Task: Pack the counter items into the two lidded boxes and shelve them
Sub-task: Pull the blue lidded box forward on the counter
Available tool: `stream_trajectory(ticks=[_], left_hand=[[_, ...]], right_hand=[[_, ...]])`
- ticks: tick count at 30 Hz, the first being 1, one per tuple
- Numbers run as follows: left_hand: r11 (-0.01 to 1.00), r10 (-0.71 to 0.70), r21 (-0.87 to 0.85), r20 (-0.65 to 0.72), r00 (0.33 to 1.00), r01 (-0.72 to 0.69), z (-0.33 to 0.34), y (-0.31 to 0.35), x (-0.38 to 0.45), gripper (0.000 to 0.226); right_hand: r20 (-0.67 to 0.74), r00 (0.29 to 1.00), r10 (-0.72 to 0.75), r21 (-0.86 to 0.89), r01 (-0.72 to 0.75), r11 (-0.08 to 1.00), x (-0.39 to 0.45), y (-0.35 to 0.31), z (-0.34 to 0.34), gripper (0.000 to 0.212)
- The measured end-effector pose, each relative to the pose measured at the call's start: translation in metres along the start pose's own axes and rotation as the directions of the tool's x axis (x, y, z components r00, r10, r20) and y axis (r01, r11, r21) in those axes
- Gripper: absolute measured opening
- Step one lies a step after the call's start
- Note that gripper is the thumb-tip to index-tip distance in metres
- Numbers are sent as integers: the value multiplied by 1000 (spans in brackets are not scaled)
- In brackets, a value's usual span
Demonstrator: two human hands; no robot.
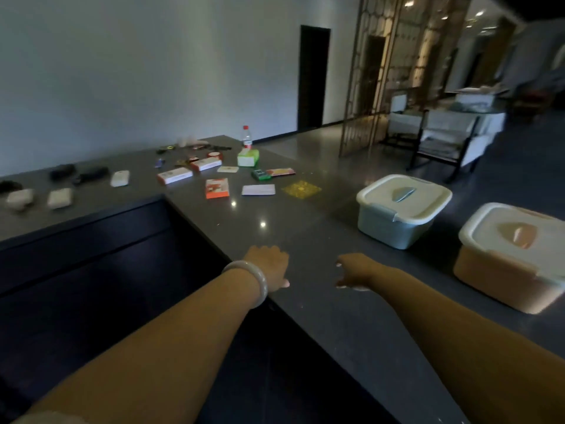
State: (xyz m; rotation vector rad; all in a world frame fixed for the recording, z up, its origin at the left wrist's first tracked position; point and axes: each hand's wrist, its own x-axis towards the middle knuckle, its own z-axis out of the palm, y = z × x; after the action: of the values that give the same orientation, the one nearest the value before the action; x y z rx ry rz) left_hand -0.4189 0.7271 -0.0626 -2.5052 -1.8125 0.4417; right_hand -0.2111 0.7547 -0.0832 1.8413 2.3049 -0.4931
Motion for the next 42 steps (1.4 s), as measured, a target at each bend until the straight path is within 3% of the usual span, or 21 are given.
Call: stream_trajectory(ticks=[6,13,19,23,26,30,33,38,42], left_hand=[[972,225,79,-72,972,-220,-12,-41,100,51],[899,436,97,-90,895,-428,-29,-30,192,46],[852,519,152,-130,845,-500,-59,-13,270,39],[827,555,217,-162,816,-519,-84,2,318,40],[816,576,212,-222,787,-538,-99,16,351,42],[820,570,136,-288,770,-556,-109,35,395,32],[829,517,-40,-327,791,-558,-115,46,429,29],[811,423,-293,-303,854,-506,-109,66,486,42],[769,421,-442,-194,886,-462,-99,83,518,54]], right_hand=[[1,973,232,71,-231,970,47,12,-15,62],[14,888,460,127,-458,880,69,50,-27,65],[-57,810,583,205,-562,801,88,111,-58,59],[-132,737,663,317,-602,733,97,155,-77,40],[-151,684,714,329,-646,689,108,181,-91,48],[-150,612,777,354,-700,620,132,202,-102,53],[-172,504,846,524,-681,512,155,218,-107,55],[-174,382,908,629,-666,401,195,240,-108,65],[-124,292,948,645,-702,301,211,255,-102,72]])
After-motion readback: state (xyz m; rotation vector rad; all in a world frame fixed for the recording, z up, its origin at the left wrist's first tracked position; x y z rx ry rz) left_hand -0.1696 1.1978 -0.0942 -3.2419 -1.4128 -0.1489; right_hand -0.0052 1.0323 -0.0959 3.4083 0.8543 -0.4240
